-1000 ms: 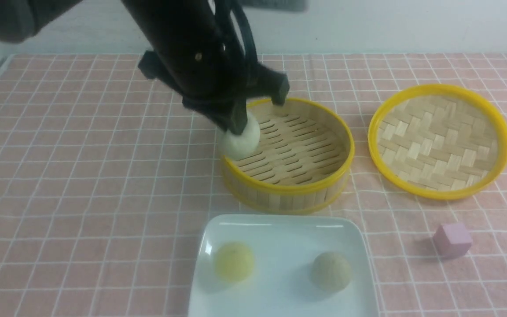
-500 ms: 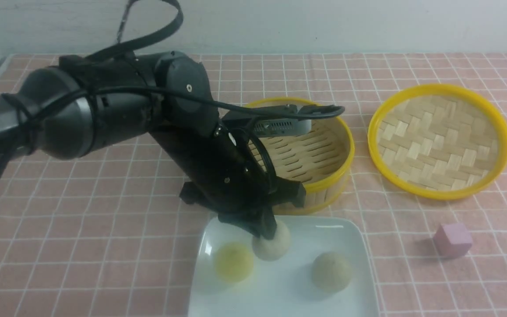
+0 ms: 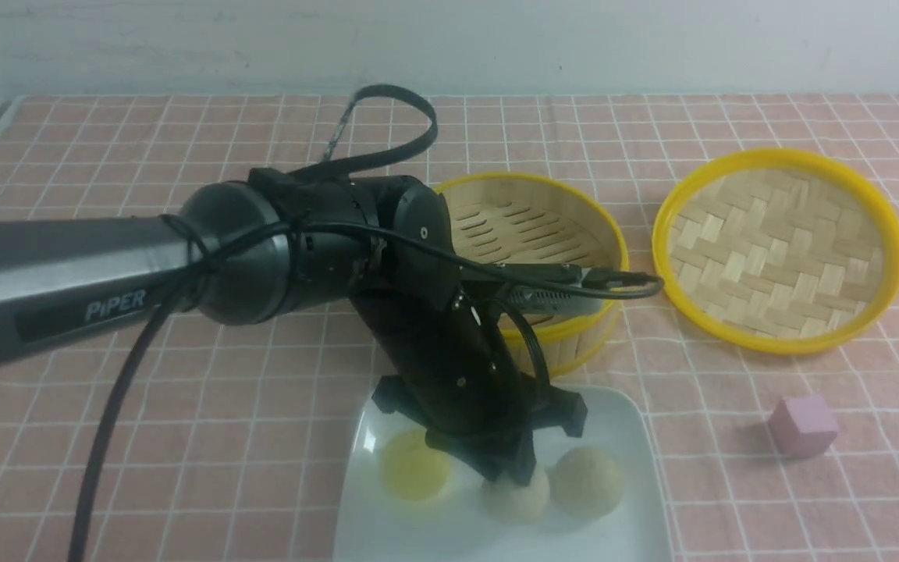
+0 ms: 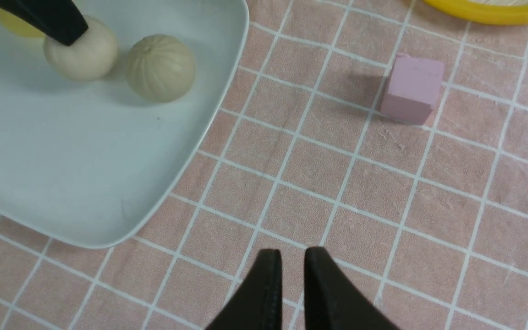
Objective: Put the steamed buns into the plate on the pink tablecloth.
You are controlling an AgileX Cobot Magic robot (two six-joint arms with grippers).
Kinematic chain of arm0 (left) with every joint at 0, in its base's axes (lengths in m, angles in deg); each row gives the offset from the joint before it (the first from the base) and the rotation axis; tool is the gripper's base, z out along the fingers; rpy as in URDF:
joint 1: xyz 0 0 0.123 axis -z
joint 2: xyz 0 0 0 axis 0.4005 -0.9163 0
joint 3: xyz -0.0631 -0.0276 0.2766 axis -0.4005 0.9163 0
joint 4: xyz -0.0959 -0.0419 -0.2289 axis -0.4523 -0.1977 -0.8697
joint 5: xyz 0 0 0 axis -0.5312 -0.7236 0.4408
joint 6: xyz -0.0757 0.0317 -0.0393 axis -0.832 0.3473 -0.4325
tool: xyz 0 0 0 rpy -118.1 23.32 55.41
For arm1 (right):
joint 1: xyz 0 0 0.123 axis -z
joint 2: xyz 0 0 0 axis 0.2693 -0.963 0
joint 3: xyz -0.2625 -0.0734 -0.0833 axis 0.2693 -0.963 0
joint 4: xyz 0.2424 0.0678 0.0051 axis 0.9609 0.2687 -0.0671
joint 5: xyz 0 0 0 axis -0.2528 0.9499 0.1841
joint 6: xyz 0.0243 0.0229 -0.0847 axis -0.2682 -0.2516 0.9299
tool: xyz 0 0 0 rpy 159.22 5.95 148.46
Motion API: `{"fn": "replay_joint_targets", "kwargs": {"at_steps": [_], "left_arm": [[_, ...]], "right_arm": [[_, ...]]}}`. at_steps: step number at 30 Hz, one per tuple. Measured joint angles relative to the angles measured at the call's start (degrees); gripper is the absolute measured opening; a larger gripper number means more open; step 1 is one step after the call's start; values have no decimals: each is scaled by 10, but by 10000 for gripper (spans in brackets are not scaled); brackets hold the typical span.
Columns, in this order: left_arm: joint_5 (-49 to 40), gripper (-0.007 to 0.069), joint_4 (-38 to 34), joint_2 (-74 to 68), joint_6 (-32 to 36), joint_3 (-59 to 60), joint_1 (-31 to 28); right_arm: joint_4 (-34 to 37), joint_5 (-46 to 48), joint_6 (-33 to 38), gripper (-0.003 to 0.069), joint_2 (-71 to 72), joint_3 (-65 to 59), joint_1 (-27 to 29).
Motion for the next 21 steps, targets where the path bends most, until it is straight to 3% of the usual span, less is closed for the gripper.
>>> {"fn": "replay_joint_targets", "kwargs": {"at_steps": [6, 13, 16, 21], "left_arm": [[-19, 388, 11, 0, 0, -20, 0], [-64, 406, 76, 6, 0, -97, 0], [-67, 388, 84, 8, 0, -112, 0], [-60, 323, 84, 8, 0, -118, 0]], "right_arm": [[-23, 74, -26, 62, 67, 87, 0], [-129, 98, -136, 46, 201, 101, 0], [-149, 33, -170, 8, 248, 44, 0], [-163, -193, -179, -11, 271, -102, 0]]}}
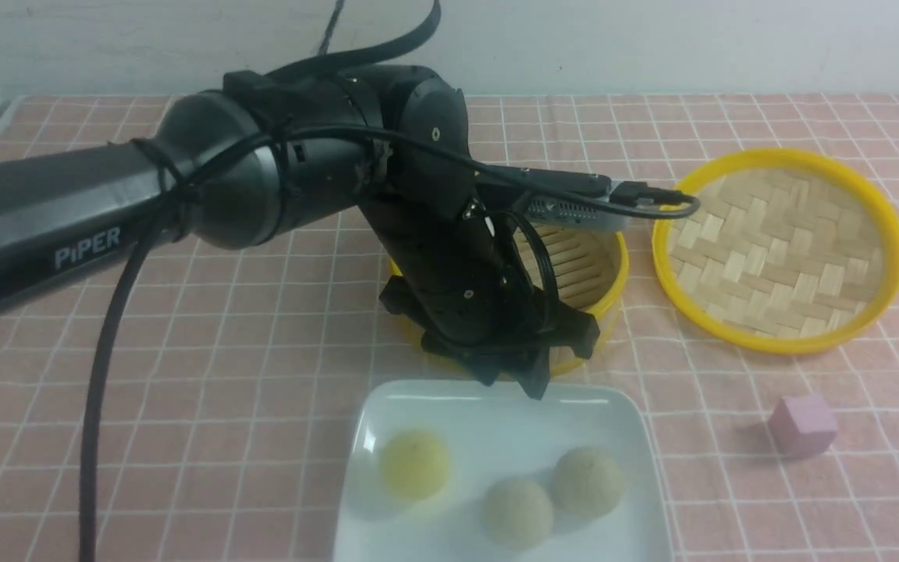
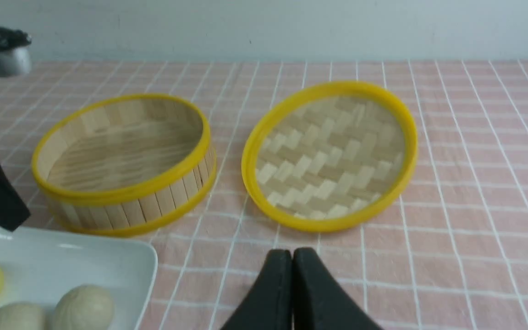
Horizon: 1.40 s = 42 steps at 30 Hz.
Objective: Put the steamed buns into the plate on the pink tablecloth.
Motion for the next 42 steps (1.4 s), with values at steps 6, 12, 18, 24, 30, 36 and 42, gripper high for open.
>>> {"fn": "replay_joint_targets", "kwargs": {"at_steps": [6, 12, 18, 24, 30, 36, 42], "left_arm": [[1, 241, 0, 0, 1, 0, 0], [1, 225, 4, 0, 2, 0, 0], [5, 225, 5, 0, 3, 0, 0], [18, 225, 19, 0, 3, 0, 0], [31, 225, 29, 0, 3, 0, 0], [17, 227, 66, 24, -4, 0, 0], [-42, 227, 192, 138, -59, 0, 0]], "right_arm": [[-2, -156, -1, -9, -1, -80, 0], [-7, -169, -1, -2, -1, -87, 0], [-7, -168, -1, 8, -1, -88, 0], [-7, -168, -1, 13, -1, -88, 0], [-7, -182, -1, 25, -1, -116, 0], [-9, -182, -1, 28, 21, -196, 1], [-26, -171, -2, 39, 51, -280, 44]]}}
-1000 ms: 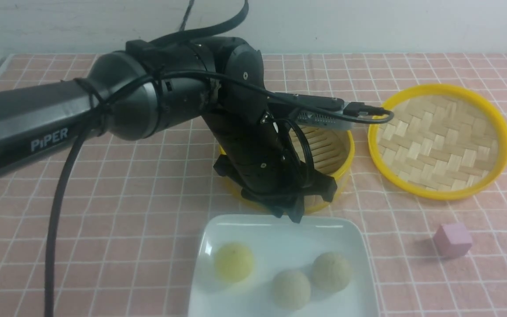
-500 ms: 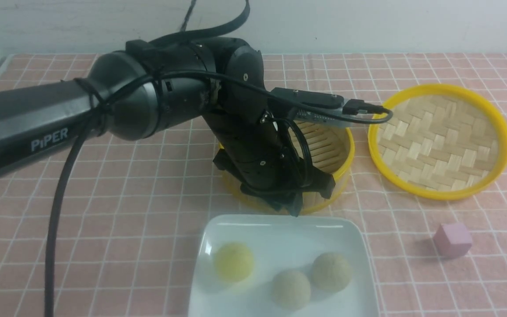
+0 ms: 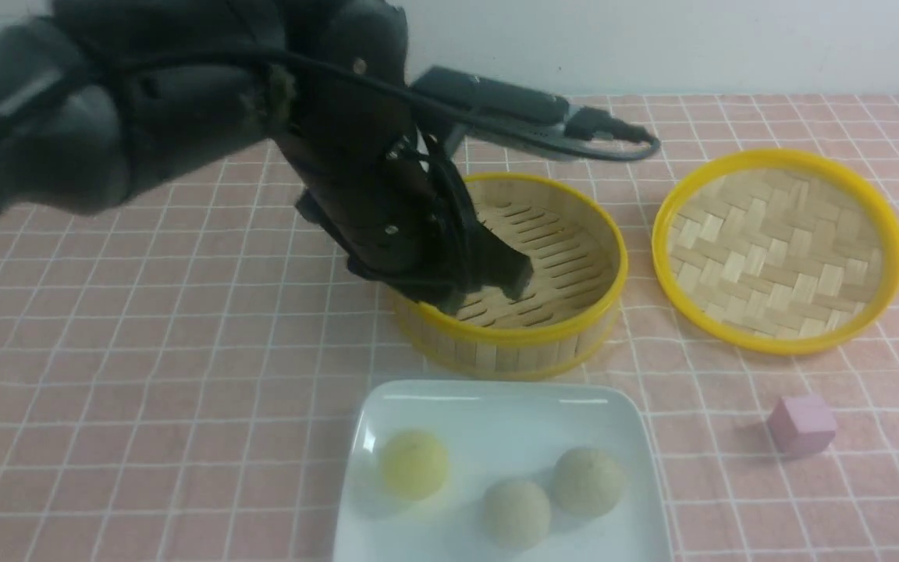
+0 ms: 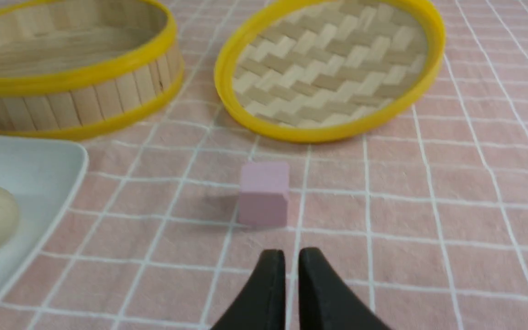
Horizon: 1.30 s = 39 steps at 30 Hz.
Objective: Put the steamed buns into the plate on the pink tablecloth.
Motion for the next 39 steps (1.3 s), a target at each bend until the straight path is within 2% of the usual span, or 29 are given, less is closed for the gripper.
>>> {"fn": "replay_joint_targets", "kwargs": {"at_steps": [4, 6, 10, 13, 16, 19, 22, 29, 39], "left_arm": [[-38, 202, 70, 91, -30, 0, 0], [-76, 157, 96, 145, -40, 0, 0], [-130, 37, 111, 259, -42, 2, 0], [-130, 4, 113, 346, -54, 21, 0], [-130, -1, 113, 459, -94, 90, 0], [-93, -1, 108, 568, -127, 196, 0], [16, -1, 95, 661, -146, 325, 0], [183, -1, 79, 761, -156, 484, 0], [184, 9, 80, 769, -161, 557, 0]], "right_arm": [[-2, 4, 0, 43, 1, -2, 30], [-2, 5, 0, 43, 1, -2, 45], [-2, 6, 0, 45, 1, -2, 58], [-2, 6, 0, 48, 1, -2, 59], [-2, 6, 0, 52, 1, -2, 59], [-2, 7, 0, 57, 1, -2, 59], [-2, 7, 0, 61, 1, -2, 59], [-2, 7, 0, 67, 1, -2, 59], [0, 7, 0, 69, 1, -2, 59]]}}
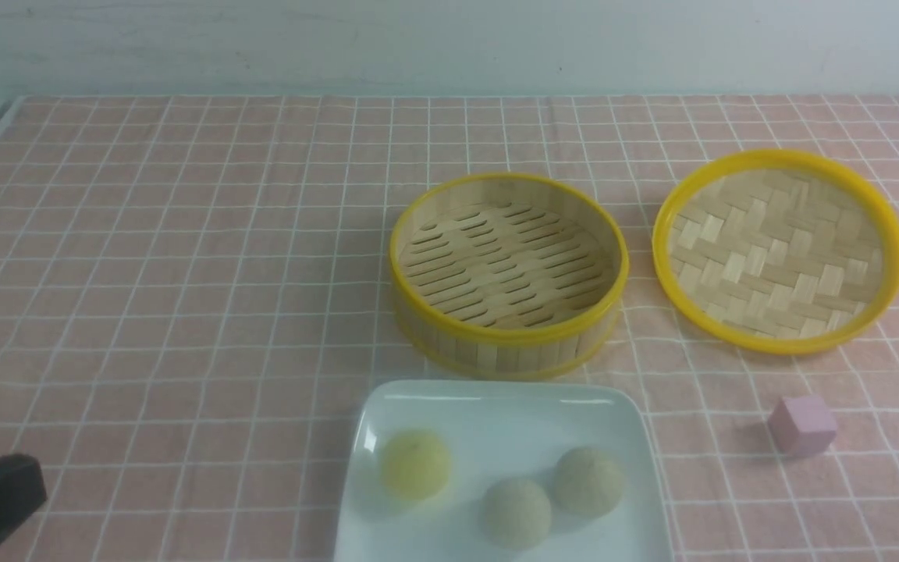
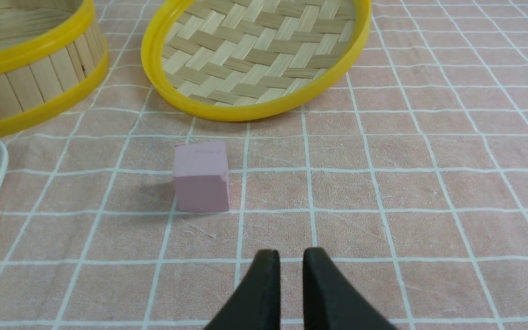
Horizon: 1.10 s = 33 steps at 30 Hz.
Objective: Put the steamed buns into the plate on the pink tablecloth.
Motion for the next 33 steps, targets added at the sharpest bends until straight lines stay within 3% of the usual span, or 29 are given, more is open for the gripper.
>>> {"fn": "replay_joint_targets", "kwargs": {"at_steps": [8, 15, 19, 21, 22, 28, 33], "left_arm": [[-6, 16, 0, 0, 0, 13, 0], [99, 27, 13, 13, -3, 88, -25], [130, 31, -4, 43, 11, 146, -95], [142, 34, -16, 77, 50, 191, -172], [143, 34, -17, 79, 53, 194, -178], [178, 41, -36, 149, 103, 286, -348], [191, 48, -55, 153, 105, 314, -384]], "right_arm": [[0, 0, 0, 69, 0, 0, 0], [0, 0, 0, 69, 0, 0, 0], [0, 0, 0, 69, 0, 0, 0], [0, 0, 0, 69, 0, 0, 0], [0, 0, 0, 69, 0, 0, 0], [0, 0, 0, 69, 0, 0, 0], [0, 0, 0, 69, 0, 0, 0]]}}
